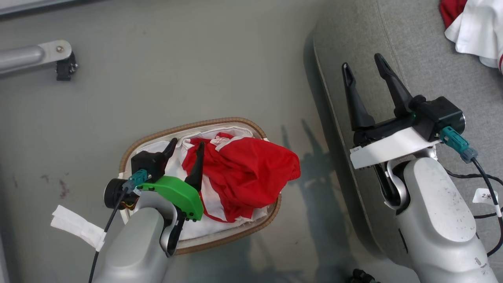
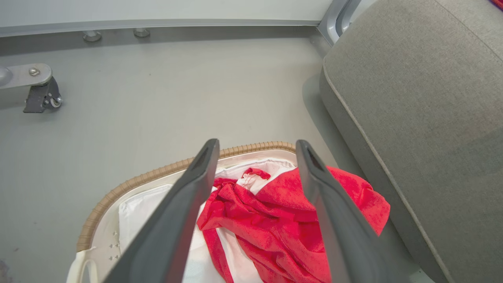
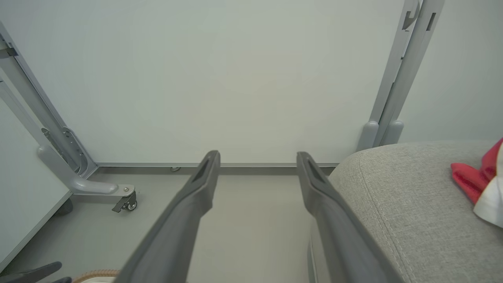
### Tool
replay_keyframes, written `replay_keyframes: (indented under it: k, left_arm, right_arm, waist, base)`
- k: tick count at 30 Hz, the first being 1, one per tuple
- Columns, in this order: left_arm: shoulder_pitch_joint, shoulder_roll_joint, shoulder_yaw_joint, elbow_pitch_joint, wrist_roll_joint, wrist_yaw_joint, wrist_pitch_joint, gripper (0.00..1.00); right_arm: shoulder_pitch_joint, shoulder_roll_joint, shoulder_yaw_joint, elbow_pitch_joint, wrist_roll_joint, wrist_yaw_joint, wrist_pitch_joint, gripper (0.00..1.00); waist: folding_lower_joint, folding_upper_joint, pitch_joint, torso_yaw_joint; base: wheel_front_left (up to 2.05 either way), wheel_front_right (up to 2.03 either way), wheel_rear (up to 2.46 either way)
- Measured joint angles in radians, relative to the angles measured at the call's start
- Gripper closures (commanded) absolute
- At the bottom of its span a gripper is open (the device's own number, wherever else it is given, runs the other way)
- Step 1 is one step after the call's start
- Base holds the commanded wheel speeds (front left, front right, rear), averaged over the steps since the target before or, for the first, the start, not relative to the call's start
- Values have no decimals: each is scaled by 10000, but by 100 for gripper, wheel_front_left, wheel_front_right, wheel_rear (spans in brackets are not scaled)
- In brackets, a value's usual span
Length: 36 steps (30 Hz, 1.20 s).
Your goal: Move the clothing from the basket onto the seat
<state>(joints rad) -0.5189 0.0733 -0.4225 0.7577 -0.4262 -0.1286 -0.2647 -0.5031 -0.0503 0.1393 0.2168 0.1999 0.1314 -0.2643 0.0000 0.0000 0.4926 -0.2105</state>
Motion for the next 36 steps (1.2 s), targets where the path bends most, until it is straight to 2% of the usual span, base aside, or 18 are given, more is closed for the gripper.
replay_keyframes:
  k: [6, 13, 21, 27, 36]
  left_arm:
    - [-711, 178, -1275, 1166, -1254, -2, 98, 0]
    - [-1242, 493, -2675, 1755, -2495, -2, 543, 0]
    - [-1601, 679, -3726, 2088, -3722, -2, 1057, 0]
    - [-2120, 769, -4454, 2719, -3973, -2, 1419, 0]
    - [-2707, 531, -5099, 3375, -4391, -2, 1960, 0]
  right_arm:
    - [-187, 2, 251, -107, 372, 0, 0, 0]
    - [-267, -2, 244, -267, 410, 0, 0, 0]
    - [-291, 2, 234, -460, 426, 0, 0, 0]
    - [-410, 2, 201, -617, 428, 0, 0, 0]
    - [-505, 4, 161, -784, 301, 0, 0, 0]
  waist:
    - [0, 0, 852, -437]
    - [0, 0, 1653, -952]
    - [1, 0, 2356, -1332]
    - [0, 0, 2818, -1503]
    - [1, 0, 3358, -1594]
  base:
    - [0, 0, 0]
    - [0, 0, 0]
    - [0, 0, 0]
    - [0, 0, 0]
    - [0, 0, 0]
